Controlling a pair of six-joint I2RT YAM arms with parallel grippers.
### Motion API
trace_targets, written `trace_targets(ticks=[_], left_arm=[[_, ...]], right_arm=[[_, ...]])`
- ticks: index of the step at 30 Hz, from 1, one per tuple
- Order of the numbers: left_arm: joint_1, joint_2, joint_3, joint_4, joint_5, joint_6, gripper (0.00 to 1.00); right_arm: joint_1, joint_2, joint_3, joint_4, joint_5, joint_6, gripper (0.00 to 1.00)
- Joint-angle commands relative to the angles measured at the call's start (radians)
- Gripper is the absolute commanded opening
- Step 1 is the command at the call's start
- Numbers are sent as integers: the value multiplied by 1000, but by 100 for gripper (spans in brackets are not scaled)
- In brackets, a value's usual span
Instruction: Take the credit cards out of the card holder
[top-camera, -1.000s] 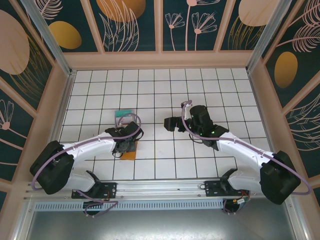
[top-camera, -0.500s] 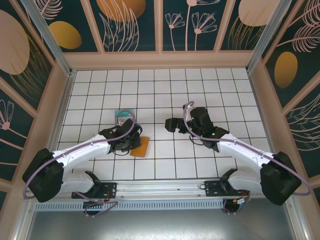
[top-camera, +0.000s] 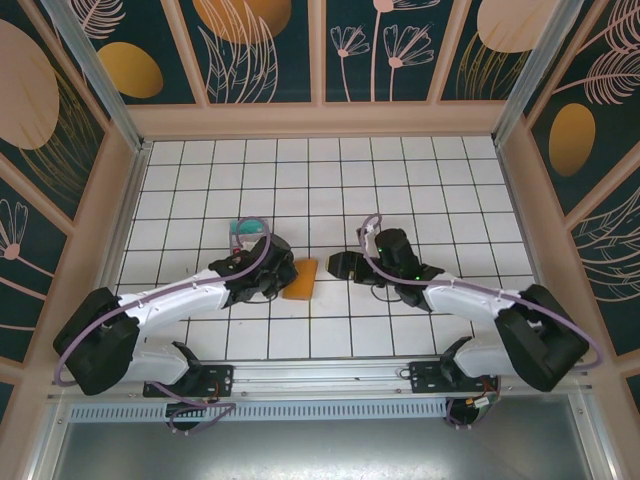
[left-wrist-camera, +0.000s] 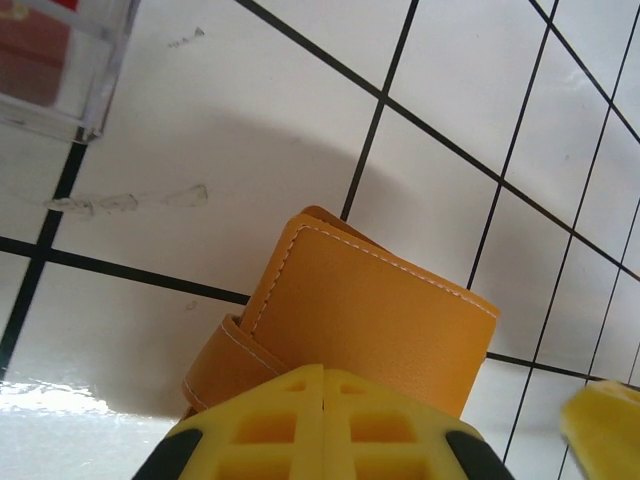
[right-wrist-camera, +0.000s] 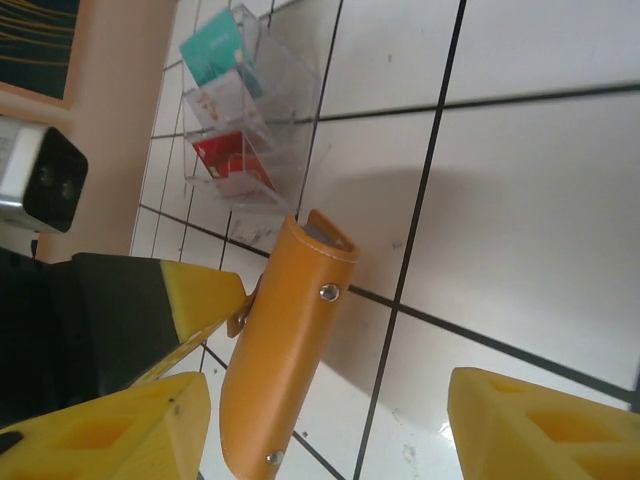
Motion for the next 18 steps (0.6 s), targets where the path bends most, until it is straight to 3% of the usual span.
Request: trace_targets(ticks=[1,11,18], left_arm=[[-14,3,-19,68,1,-46,0],[-20,-24,-42,77,15,-41,0],[-25,-38,-44,74,17,-37,0]], right_arm=[[24,73,5,147,-60,71,63],[72,270,81,245,-86,135,59],[80,323,99,270,-104,150,40]])
